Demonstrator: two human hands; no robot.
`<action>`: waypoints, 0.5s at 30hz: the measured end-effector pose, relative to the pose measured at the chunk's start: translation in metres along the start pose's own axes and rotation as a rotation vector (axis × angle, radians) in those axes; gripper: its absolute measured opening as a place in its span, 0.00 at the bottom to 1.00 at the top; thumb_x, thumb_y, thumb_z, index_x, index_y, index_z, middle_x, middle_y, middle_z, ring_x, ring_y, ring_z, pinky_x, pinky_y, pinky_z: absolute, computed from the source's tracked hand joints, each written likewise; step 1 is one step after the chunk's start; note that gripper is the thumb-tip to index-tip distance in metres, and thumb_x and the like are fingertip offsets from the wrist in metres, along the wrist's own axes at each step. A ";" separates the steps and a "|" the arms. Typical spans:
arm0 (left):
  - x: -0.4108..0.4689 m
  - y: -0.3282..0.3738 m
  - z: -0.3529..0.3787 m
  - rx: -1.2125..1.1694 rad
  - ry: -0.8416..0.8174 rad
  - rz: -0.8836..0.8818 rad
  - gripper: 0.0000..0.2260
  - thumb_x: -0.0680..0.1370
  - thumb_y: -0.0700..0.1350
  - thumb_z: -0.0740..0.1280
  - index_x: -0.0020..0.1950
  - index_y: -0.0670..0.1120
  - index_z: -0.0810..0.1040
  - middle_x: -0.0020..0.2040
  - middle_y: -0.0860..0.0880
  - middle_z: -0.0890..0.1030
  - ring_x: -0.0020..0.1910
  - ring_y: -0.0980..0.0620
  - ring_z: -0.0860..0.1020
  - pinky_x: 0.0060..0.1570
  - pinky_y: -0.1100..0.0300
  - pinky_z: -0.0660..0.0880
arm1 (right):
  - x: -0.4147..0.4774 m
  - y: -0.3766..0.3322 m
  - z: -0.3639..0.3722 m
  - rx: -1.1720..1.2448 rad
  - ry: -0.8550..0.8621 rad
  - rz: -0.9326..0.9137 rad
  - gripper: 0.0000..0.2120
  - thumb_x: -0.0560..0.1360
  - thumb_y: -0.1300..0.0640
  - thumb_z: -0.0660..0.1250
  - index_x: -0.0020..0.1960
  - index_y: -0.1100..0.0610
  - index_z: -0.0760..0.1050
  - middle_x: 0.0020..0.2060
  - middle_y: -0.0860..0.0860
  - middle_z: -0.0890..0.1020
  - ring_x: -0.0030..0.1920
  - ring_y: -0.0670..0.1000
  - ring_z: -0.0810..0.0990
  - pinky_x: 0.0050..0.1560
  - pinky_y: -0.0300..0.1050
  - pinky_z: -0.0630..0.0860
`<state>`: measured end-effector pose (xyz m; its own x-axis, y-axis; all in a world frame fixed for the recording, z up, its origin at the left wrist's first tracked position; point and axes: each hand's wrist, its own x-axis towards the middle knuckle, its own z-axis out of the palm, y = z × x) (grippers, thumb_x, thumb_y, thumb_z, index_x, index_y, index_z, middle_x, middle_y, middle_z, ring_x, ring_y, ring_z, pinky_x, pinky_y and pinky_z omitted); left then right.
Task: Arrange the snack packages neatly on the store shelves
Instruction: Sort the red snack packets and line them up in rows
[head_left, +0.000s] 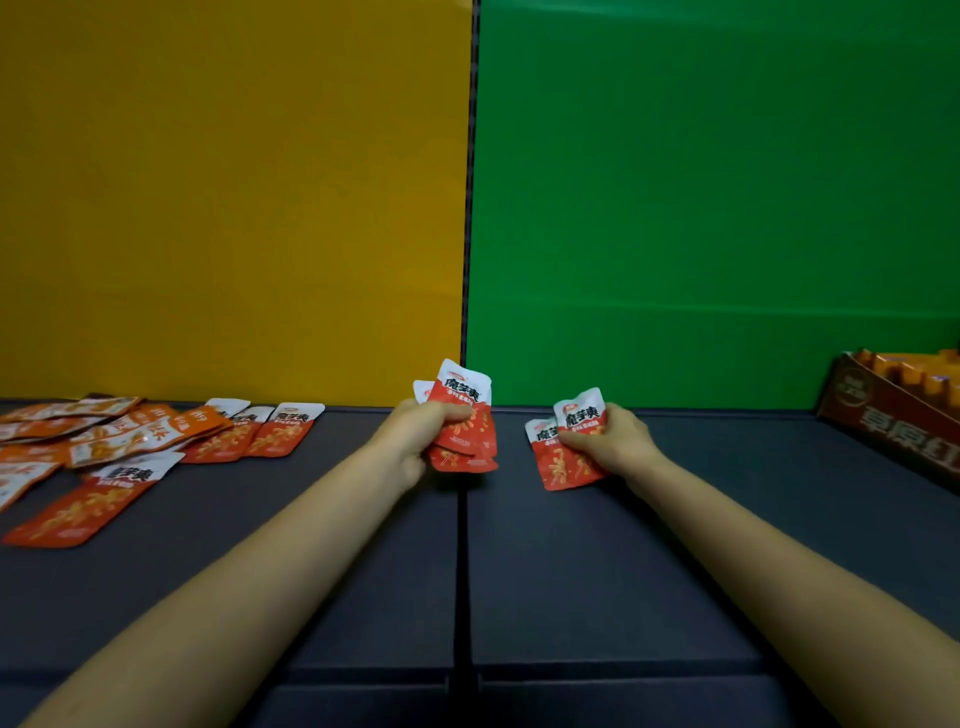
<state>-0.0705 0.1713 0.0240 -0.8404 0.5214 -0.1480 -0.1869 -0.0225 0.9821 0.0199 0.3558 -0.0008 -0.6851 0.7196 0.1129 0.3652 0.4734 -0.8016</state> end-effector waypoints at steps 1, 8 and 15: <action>0.004 -0.001 0.004 0.029 0.013 0.002 0.15 0.75 0.37 0.68 0.61 0.40 0.73 0.46 0.43 0.81 0.36 0.50 0.78 0.35 0.57 0.76 | 0.005 -0.001 0.003 -0.014 0.004 -0.007 0.23 0.68 0.51 0.74 0.59 0.60 0.75 0.58 0.57 0.80 0.58 0.57 0.78 0.60 0.51 0.74; 0.031 -0.007 0.018 0.022 0.064 0.046 0.11 0.75 0.36 0.67 0.57 0.41 0.75 0.40 0.46 0.80 0.36 0.50 0.79 0.37 0.58 0.77 | 0.031 -0.003 0.020 -0.063 0.075 0.007 0.22 0.69 0.50 0.72 0.59 0.60 0.74 0.59 0.57 0.79 0.60 0.58 0.76 0.58 0.47 0.71; 0.046 -0.011 0.003 0.012 0.125 0.093 0.10 0.75 0.38 0.68 0.55 0.44 0.75 0.44 0.46 0.81 0.39 0.49 0.80 0.41 0.55 0.77 | 0.035 -0.002 0.036 -0.084 0.080 -0.035 0.22 0.70 0.49 0.71 0.59 0.59 0.73 0.57 0.58 0.79 0.59 0.59 0.76 0.54 0.46 0.72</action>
<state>-0.1057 0.1986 0.0063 -0.9105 0.4076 -0.0692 -0.1000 -0.0547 0.9935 -0.0268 0.3619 -0.0164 -0.6471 0.7385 0.1892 0.3954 0.5373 -0.7449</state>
